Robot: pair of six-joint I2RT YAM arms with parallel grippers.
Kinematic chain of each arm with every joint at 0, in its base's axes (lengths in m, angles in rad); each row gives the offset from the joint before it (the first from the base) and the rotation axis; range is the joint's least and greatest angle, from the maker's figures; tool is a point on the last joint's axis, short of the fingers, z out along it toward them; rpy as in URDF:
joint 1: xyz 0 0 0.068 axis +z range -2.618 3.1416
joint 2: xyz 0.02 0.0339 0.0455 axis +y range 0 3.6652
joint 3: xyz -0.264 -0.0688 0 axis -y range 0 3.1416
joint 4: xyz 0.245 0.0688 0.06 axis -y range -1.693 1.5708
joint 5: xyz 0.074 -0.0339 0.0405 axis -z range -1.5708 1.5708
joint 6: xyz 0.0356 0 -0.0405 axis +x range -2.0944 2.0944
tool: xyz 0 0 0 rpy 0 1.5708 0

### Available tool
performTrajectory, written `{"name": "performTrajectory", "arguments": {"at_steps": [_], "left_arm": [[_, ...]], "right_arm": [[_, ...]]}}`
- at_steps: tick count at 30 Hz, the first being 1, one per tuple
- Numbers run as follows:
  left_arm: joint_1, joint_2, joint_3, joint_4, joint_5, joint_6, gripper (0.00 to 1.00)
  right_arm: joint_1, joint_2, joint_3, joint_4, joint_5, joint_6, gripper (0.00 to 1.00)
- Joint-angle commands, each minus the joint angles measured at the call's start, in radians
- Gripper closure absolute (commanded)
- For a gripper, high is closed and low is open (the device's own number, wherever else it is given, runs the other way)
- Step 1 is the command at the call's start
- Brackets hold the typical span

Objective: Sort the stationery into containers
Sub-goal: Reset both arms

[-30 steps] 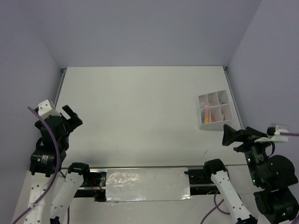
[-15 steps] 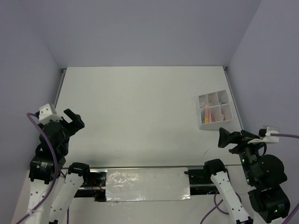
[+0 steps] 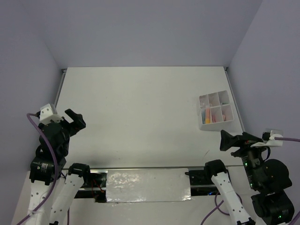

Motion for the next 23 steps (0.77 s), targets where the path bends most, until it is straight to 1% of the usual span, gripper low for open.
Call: {"name": "performTrajectory", "arguments": {"at_steps": [1,9,23], "left_arm": [[-0.005,-0.009,-0.001,0.051,0.017,0.020,0.01],[-0.007,-0.015,-0.005,0.053,0.014,0.020,0.01],[-0.007,-0.009,-0.003,0.053,0.013,0.018,0.01]], "right_arm": [[0.004,-0.026,0.031,-0.033,0.005,-0.022,0.00],[0.006,-0.060,0.062,-0.023,0.005,-0.037,0.00],[0.006,-0.031,0.056,-0.008,-0.018,-0.025,0.00]]}}
